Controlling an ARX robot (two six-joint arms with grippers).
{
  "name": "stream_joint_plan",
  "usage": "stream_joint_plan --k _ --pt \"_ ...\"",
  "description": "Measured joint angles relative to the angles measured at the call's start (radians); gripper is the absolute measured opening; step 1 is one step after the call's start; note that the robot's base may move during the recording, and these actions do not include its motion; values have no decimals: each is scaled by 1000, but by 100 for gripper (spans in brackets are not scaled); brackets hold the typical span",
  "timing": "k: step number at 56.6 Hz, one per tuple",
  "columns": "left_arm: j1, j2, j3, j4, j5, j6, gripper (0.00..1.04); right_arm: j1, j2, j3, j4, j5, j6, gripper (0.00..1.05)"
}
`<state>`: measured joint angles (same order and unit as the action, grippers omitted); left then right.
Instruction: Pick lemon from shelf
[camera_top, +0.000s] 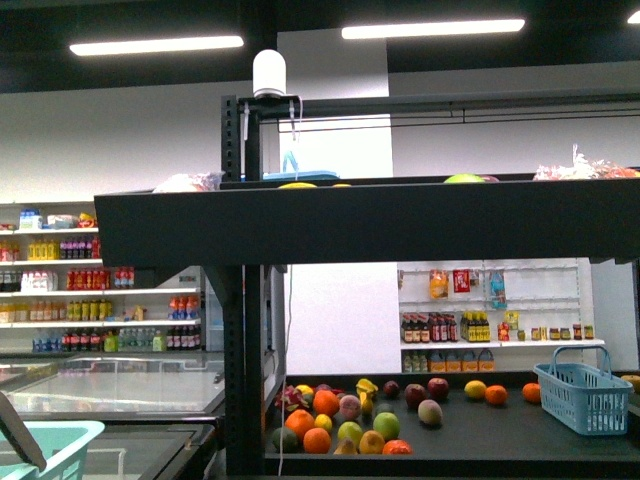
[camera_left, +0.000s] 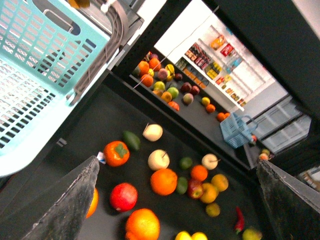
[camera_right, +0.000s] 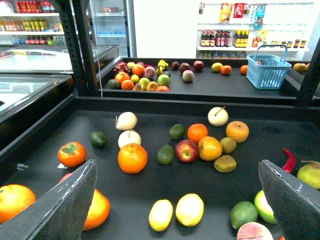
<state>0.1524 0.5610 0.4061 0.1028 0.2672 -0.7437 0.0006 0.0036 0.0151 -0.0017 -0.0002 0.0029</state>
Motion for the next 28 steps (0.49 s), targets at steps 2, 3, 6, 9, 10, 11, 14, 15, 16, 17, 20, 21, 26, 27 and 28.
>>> stream_joint_plan --k 2,3,6,9,10,11,14,15,16,17,20,21,26,27,28 --pt "58 63 45 10 34 -39 97 0 0 0 0 0 0 97" --pt "87 94 67 12 47 -66 97 0 0 0 0 0 0 97" --pt "164 190 127 16 74 -125 97 0 0 0 0 0 0 97" --pt "228 286 177 16 79 -178 97 0 0 0 0 0 0 97" --pt "245 317 192 16 80 -195 97 0 0 0 0 0 0 97" --pt "254 331 199 16 80 -202 97 0 0 0 0 0 0 97" --pt "296 422 241 31 82 -242 97 0 0 0 0 0 0 97" --pt "308 451 255 37 82 -254 97 0 0 0 0 0 0 97" --pt "319 479 269 46 86 -267 97 0 0 0 0 0 0 97" --pt "328 507 283 58 90 -277 97 0 0 0 0 0 0 97" --pt "347 587 325 91 102 -312 97 0 0 0 0 0 0 97" --pt "351 612 339 102 104 -320 97 0 0 0 0 0 0 97" --pt "352 726 401 180 134 -374 97 0 0 0 0 0 0 97" --pt "350 747 412 196 138 -382 97 0 0 0 0 0 0 97" --pt "345 775 429 217 144 -399 97 0 0 0 0 0 0 97"
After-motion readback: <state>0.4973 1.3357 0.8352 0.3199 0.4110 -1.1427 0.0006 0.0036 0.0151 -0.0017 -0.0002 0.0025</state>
